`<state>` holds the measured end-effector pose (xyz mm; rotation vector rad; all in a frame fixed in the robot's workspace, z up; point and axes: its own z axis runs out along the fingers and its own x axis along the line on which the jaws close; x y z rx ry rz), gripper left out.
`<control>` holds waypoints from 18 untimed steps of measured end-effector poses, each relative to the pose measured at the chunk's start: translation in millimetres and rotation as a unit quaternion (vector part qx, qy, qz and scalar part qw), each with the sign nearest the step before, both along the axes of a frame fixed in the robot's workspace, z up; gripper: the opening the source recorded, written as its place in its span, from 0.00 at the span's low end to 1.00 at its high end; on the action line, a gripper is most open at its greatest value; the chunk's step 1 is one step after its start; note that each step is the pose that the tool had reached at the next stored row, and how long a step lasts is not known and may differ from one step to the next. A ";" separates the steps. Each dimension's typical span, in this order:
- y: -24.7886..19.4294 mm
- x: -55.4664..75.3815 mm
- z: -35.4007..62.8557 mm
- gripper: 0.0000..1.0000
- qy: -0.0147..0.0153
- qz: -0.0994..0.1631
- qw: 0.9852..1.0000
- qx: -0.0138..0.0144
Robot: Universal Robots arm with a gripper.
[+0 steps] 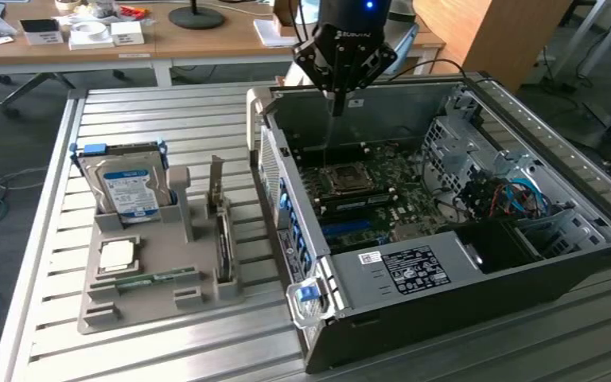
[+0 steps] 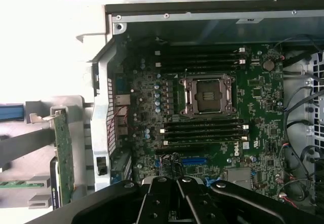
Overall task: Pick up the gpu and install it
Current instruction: 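Reach for the gpu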
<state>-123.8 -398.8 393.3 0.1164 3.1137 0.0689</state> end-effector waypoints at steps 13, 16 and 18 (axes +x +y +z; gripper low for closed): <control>0.0 -4.9 0.0 0.11 0.000 0.000 1.000 0.000; 0.0 -5.5 0.0 0.11 0.000 0.000 1.000 0.000; 0.0 -5.9 0.0 0.11 0.000 0.000 1.000 0.000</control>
